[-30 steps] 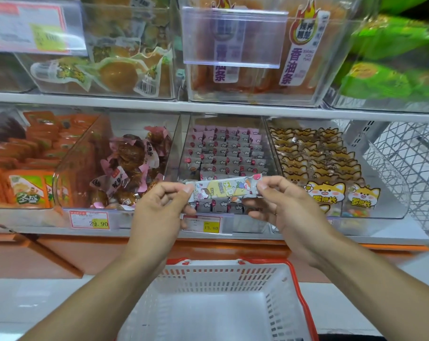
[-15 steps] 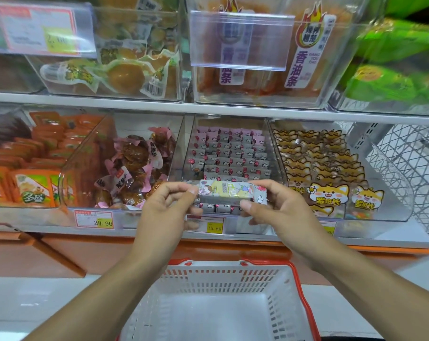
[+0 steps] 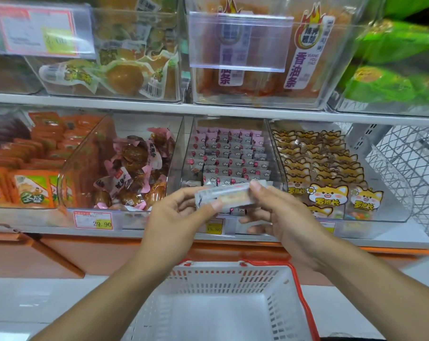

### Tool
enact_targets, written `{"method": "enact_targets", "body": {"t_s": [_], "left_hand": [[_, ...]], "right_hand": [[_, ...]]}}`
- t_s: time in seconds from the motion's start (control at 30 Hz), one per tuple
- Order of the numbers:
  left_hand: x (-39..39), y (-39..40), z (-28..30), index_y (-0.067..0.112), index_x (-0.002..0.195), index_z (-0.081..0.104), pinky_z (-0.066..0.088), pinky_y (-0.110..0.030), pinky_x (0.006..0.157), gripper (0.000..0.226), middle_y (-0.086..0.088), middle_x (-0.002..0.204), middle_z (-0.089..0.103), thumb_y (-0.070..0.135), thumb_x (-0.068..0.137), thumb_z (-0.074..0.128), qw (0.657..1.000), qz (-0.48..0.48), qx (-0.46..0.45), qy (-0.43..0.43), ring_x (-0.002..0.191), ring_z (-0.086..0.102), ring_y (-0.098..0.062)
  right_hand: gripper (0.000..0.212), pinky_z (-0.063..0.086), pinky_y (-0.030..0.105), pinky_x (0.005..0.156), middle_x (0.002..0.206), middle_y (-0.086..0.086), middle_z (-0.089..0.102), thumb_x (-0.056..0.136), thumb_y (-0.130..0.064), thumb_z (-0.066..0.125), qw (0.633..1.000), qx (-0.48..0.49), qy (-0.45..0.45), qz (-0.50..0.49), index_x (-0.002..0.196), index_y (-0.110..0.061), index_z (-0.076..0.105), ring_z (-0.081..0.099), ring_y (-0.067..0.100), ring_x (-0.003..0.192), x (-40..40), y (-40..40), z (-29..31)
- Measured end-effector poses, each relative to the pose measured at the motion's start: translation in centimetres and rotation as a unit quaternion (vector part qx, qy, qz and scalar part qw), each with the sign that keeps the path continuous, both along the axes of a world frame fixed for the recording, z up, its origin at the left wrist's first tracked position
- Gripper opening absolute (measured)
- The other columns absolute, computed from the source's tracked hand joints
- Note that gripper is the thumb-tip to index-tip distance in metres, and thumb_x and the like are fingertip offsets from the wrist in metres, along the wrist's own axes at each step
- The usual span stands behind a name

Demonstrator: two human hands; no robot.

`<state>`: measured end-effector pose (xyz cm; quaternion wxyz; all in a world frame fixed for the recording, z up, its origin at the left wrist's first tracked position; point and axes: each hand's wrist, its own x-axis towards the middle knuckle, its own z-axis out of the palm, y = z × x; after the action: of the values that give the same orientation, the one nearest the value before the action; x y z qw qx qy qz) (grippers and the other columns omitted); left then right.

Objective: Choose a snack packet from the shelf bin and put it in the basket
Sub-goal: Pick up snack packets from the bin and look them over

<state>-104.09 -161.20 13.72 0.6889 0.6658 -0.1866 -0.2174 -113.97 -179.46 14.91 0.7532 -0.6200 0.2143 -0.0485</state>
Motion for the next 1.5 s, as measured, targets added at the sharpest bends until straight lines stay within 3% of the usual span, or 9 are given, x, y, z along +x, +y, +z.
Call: {"method": "enact_targets", "body": {"t_s": [0.1, 0.2, 0.33, 0.53, 0.63, 0.8, 0.93, 1.17, 1.5], "left_hand": [[0.2, -0.2, 0.1, 0.024, 0.098, 0.081, 0.061, -0.024, 0.074, 0.044, -0.005, 0.088, 0.079, 0.051, 0.064, 0.083, 0.994, 0.006, -0.003, 0.110, 0.084, 0.075, -0.017], [0.1, -0.3, 0.3, 0.029, 0.088, 0.083, 0.060, -0.022, 0.065, 0.037, -0.009, 0.088, 0.079, 0.055, 0.063, 0.081, 0.983, 0.003, -0.002, 0.185, 0.080, 0.077, -0.020], [-0.1, -0.4, 0.4, 0.019, 0.074, 0.083, 0.059, -0.023, 0.060, 0.049, -0.017, 0.082, 0.077, 0.066, 0.062, 0.077, 0.978, 0.010, 0.031, 0.204, 0.072, 0.077, -0.022], [-0.6, -0.3, 0.3, 0.029, 0.110, 0.072, 0.061, -0.025, 0.072, 0.058, 0.005, 0.089, 0.077, 0.062, 0.063, 0.077, 0.995, 0.014, 0.031, 0.098, 0.082, 0.076, -0.014], [-0.7, -0.1, 0.4, 0.035, 0.108, 0.072, 0.060, -0.022, 0.075, 0.051, 0.011, 0.098, 0.077, 0.048, 0.061, 0.085, 0.998, 0.023, 0.022, 0.050, 0.089, 0.076, -0.013], [-0.1, -0.3, -0.1, 0.014, 0.111, 0.069, 0.060, -0.021, 0.071, 0.057, -0.004, 0.096, 0.080, 0.034, 0.060, 0.085, 0.990, 0.062, -0.027, 0.123, 0.084, 0.077, -0.019], [0.4, -0.4, -0.1, 0.003, 0.115, 0.067, 0.060, -0.020, 0.071, 0.074, -0.010, 0.098, 0.079, 0.032, 0.049, 0.089, 0.967, 0.079, -0.086, 0.228, 0.086, 0.077, -0.014], [0.5, -0.3, -0.1, 0.008, 0.087, 0.082, 0.060, -0.020, 0.068, 0.021, -0.011, 0.100, 0.079, 0.019, 0.069, 0.076, 0.944, 0.055, -0.136, 0.296, 0.085, 0.077, -0.013], [0.9, -0.5, -0.3, 0.009, 0.095, 0.076, 0.058, -0.016, 0.061, 0.031, 0.003, 0.066, 0.071, 0.023, 0.066, 0.075, 0.957, 0.140, -0.081, 0.243, 0.059, 0.065, -0.004]], "right_hand": [[0.073, 0.060, 0.032, 0.079, 0.114, -0.010, 0.074, 0.070, -0.039, 0.084, 0.998, -0.029, -0.062, 0.016, 0.137, -0.030, 0.058, 0.074, 0.023, 0.103, -0.1, -0.2, 0.3], [0.068, 0.060, 0.033, 0.085, 0.125, -0.008, 0.070, 0.072, -0.019, 0.085, 0.990, -0.092, -0.098, 0.043, 0.134, -0.032, 0.060, 0.072, 0.022, 0.100, -0.3, -0.1, 0.3], [0.048, 0.062, 0.039, 0.083, 0.107, 0.017, 0.073, 0.077, -0.026, 0.078, 0.987, -0.136, -0.082, 0.007, 0.124, -0.027, 0.068, 0.072, 0.035, 0.093, -0.4, 0.0, 0.2], [0.029, 0.061, 0.029, 0.074, 0.094, 0.004, 0.079, 0.076, -0.045, 0.076, 0.991, -0.116, -0.039, -0.044, 0.098, -0.026, 0.078, 0.073, 0.016, 0.082, -0.1, -0.1, 0.0], [0.037, 0.061, 0.026, 0.072, 0.097, 0.004, 0.079, 0.075, -0.048, 0.076, 0.994, -0.100, -0.023, -0.049, 0.100, -0.021, 0.079, 0.072, 0.015, 0.080, 0.0, -0.2, -0.1], [0.029, 0.058, 0.025, 0.068, 0.087, 0.002, 0.074, 0.089, -0.042, 0.067, 0.997, -0.050, -0.012, -0.053, 0.095, -0.018, 0.082, 0.069, 0.015, 0.078, 0.1, -0.3, 0.0], [0.028, 0.059, 0.025, 0.069, 0.086, 0.004, 0.071, 0.079, -0.041, 0.074, 0.995, -0.041, -0.017, -0.084, 0.091, -0.017, 0.082, 0.068, 0.016, 0.077, 0.2, -0.5, -0.2], [0.018, 0.060, 0.023, 0.063, 0.088, 0.005, 0.078, 0.076, -0.032, 0.079, 0.992, 0.054, -0.003, -0.117, 0.086, -0.017, 0.083, 0.073, 0.015, 0.075, 0.4, -1.2, -0.2], [0.018, 0.059, 0.023, 0.061, 0.090, 0.002, 0.076, 0.090, -0.022, 0.071, 0.988, 0.060, -0.012, -0.141, 0.105, -0.012, 0.073, 0.073, 0.015, 0.077, 0.5, -1.0, -0.3]]}}
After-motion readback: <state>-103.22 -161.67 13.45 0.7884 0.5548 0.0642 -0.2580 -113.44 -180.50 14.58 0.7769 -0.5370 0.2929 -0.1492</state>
